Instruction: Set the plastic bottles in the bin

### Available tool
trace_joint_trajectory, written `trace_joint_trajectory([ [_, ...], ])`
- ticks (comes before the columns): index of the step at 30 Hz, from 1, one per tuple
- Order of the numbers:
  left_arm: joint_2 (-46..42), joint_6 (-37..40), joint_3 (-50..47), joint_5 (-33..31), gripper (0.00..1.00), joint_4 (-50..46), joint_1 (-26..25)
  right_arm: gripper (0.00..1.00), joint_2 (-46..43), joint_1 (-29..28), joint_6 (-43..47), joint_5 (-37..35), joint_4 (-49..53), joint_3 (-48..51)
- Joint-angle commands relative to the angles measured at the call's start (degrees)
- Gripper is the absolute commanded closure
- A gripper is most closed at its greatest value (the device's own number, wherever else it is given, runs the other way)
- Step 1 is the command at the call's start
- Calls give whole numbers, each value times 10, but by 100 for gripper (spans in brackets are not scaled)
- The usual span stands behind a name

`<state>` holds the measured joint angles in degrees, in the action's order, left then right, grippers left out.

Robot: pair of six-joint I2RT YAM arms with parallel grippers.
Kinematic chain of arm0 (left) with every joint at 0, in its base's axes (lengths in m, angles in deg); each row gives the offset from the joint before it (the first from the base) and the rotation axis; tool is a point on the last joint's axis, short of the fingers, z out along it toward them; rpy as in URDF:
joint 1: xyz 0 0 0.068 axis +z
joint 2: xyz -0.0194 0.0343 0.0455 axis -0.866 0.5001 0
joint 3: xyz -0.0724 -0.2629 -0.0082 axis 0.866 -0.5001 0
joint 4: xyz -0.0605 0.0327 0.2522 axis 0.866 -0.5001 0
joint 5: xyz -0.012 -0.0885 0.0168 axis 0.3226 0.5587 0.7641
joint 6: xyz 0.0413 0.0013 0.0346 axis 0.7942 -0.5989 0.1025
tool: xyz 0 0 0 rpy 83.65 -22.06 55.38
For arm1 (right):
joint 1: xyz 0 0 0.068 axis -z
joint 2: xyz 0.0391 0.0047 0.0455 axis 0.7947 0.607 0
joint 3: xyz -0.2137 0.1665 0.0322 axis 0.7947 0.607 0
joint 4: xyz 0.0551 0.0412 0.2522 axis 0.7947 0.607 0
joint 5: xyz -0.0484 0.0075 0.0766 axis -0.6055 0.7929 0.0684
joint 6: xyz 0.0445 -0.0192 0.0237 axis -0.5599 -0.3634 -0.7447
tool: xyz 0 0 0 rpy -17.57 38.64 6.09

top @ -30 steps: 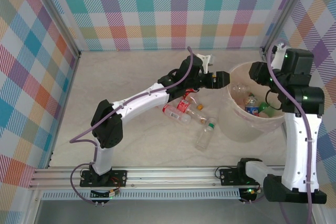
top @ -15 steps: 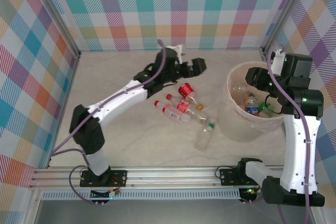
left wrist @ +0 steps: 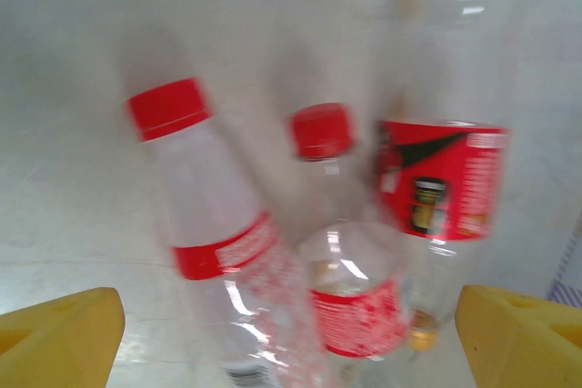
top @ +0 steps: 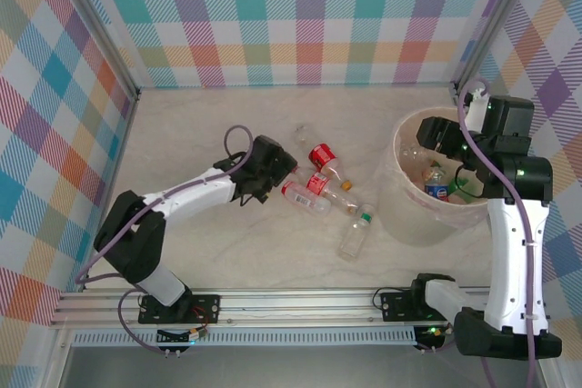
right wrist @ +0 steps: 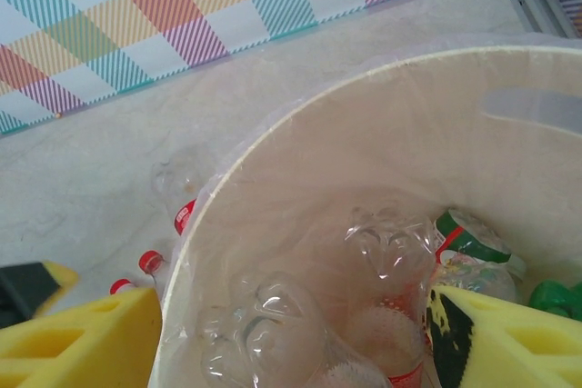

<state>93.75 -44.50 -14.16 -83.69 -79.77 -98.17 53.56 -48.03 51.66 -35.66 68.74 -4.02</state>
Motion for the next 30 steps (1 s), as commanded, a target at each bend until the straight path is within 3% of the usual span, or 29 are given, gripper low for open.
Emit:
trace_joint_trajectory([
  [1, 21, -81, 5, 10, 5, 22, -4, 23, -10, 4, -4, 4, -14, 4],
  [9, 81, -166, -3, 21, 11, 34, -4, 23, -25, 7, 12, -25, -3, 10],
  [18, 115, -178, 5, 26, 14, 51, -14, 23, -26, 9, 8, -19, -10, 22],
  [23, 132, -188, -15, 40, 23, 63, -13, 23, -28, 9, 6, -16, -13, 25],
  [30, 105, -159, -6, 7, 39, 26, -14, 23, -30, 9, 7, -14, -12, 25],
])
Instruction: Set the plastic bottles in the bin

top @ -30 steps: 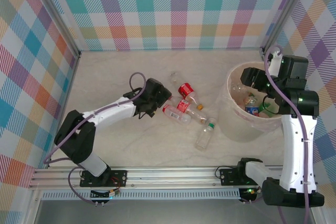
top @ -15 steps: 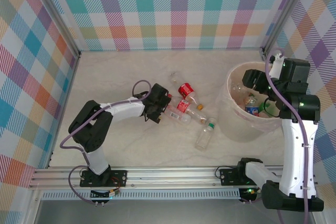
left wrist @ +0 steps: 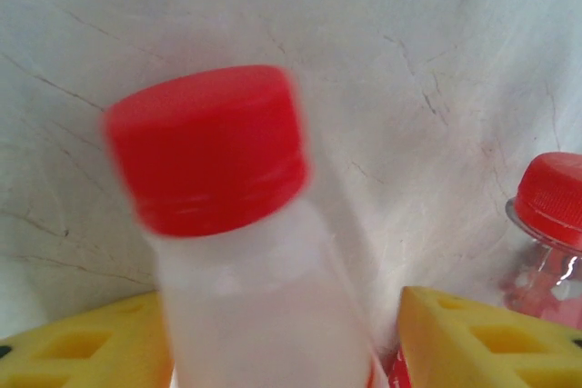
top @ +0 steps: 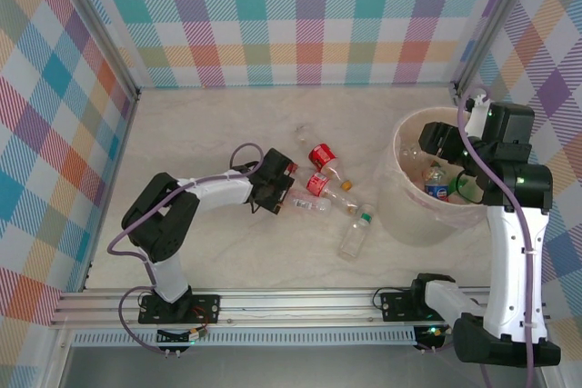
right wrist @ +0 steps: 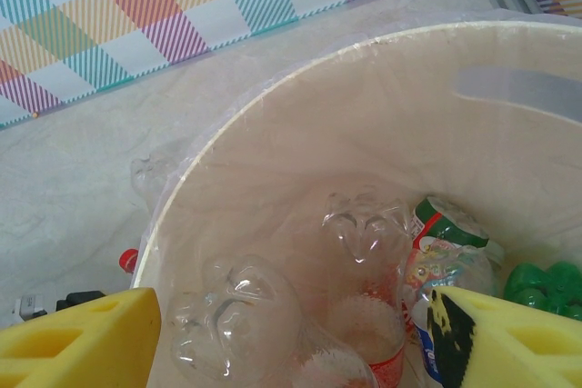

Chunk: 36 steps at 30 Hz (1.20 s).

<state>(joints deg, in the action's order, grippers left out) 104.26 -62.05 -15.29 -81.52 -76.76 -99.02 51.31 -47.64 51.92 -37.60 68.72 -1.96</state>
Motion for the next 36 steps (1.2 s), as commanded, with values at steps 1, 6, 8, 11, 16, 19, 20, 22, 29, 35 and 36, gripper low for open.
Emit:
trace_joint_trajectory([
  [1, -5, 27, 13, -21, 41, -13, -5, 23, -7, 6, 4, 7, -13, 4],
  [6, -32, 58, 24, -65, 57, -37, -3, 23, -9, 5, 2, 14, -17, 7],
  [8, -40, 71, 21, -72, 62, -34, 1, 23, -9, 6, 4, 16, -15, 6],
  [11, -50, 100, 23, -75, 66, -31, 9, 22, -13, 6, 6, 20, -11, 2],
  [16, -62, 217, 57, -76, 66, -28, 20, 22, -8, 6, 10, 57, -10, -9],
  [19, -71, 307, 86, -57, 67, -6, 24, 23, 4, 6, 7, 110, -23, -11],
  [20, -76, 341, 90, -51, 67, 6, 24, 23, 9, 5, 4, 133, -29, -15],
  [22, -89, 407, 92, -37, 67, 38, 24, 23, 19, 6, -6, 184, -40, -27],
  [29, -157, 666, 80, 127, 68, 163, 27, 23, 52, -5, -69, 397, -105, -50],
  [35, -189, 808, 112, 307, 63, 157, 27, 23, 83, -63, -79, 402, -123, -63],
  [36, -192, 821, 115, 324, 62, 155, 27, 23, 91, -79, -81, 398, -129, -64],
])
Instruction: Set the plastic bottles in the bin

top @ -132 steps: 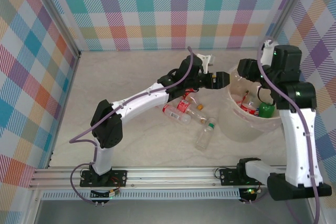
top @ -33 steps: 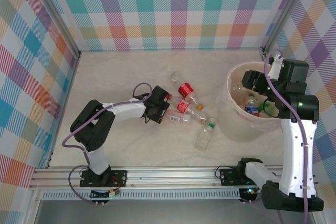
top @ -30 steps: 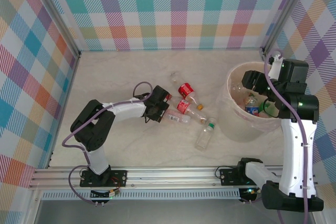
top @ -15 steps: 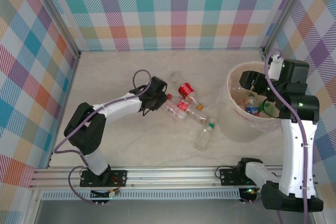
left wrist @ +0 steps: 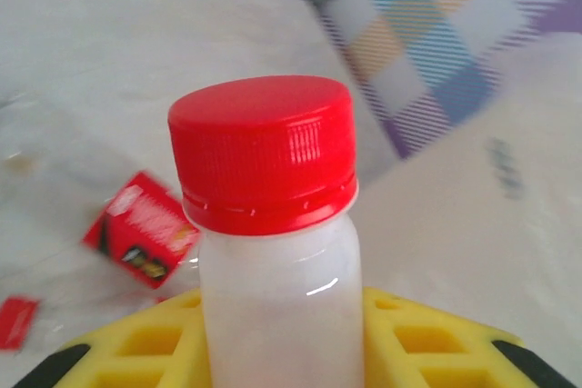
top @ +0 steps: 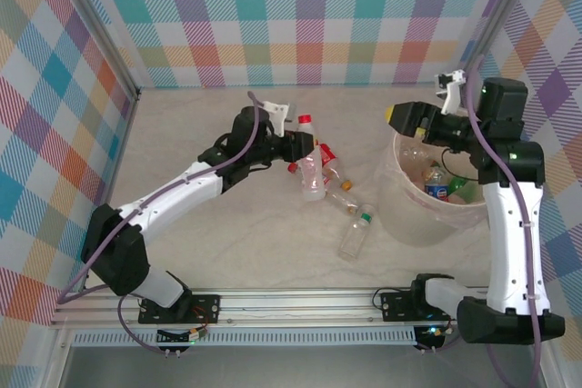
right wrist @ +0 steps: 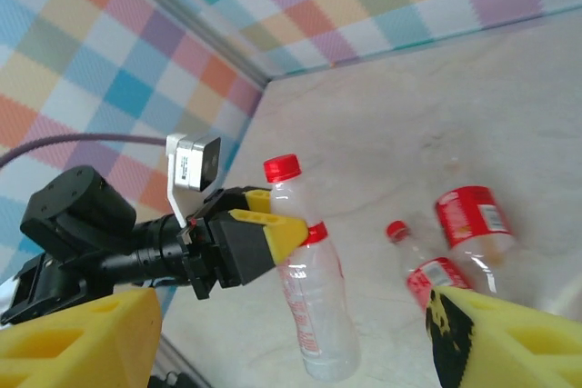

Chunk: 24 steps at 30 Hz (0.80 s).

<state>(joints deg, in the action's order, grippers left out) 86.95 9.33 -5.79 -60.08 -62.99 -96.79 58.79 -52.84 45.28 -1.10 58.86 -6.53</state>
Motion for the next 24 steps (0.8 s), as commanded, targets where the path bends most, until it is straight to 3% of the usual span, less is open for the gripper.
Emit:
trace_joint_trajectory([
  [1, -22, 118, 20, 124, 62, 17, 5, 23, 24, -40, -16, 29, -35, -18],
  [12, -13, 127, 39, 203, 62, 29, 5, 28, 128, -176, -40, -10, -102, -34],
  [24, 5, 86, 39, 220, 62, 99, 5, 43, 171, -217, -56, -30, -142, -2],
])
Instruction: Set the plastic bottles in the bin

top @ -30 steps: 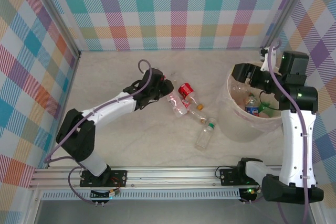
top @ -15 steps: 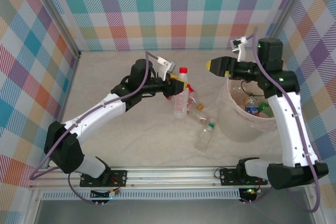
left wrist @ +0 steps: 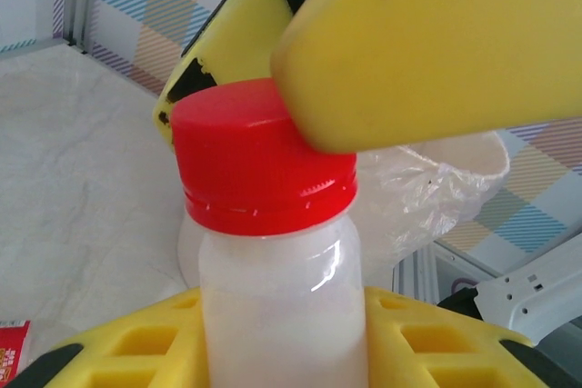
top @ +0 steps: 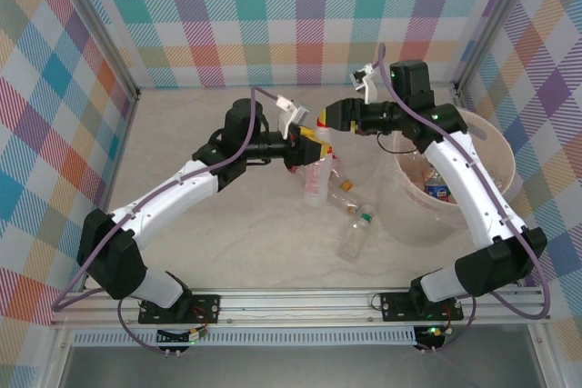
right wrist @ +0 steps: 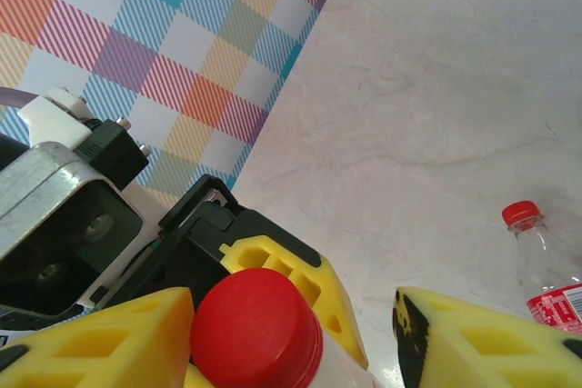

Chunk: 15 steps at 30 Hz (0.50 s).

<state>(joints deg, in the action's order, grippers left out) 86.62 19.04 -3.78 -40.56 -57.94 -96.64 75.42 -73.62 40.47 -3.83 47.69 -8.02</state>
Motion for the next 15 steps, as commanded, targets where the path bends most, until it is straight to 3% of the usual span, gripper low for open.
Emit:
trace_joint_trajectory([
  [1, 10, -13, 20, 26, 62, 50, 3, 44, 3, -9, -10, -3, -37, 20],
  [5, 18, -23, 24, 20, 62, 57, 4, 46, 1, -10, -17, 2, -50, 31],
  [11, 26, -36, 27, 24, 62, 74, 4, 64, -8, -10, -10, -16, -48, 37],
  [15, 30, -44, 30, 19, 62, 71, 5, 70, -11, -10, -5, -27, -46, 35],
])
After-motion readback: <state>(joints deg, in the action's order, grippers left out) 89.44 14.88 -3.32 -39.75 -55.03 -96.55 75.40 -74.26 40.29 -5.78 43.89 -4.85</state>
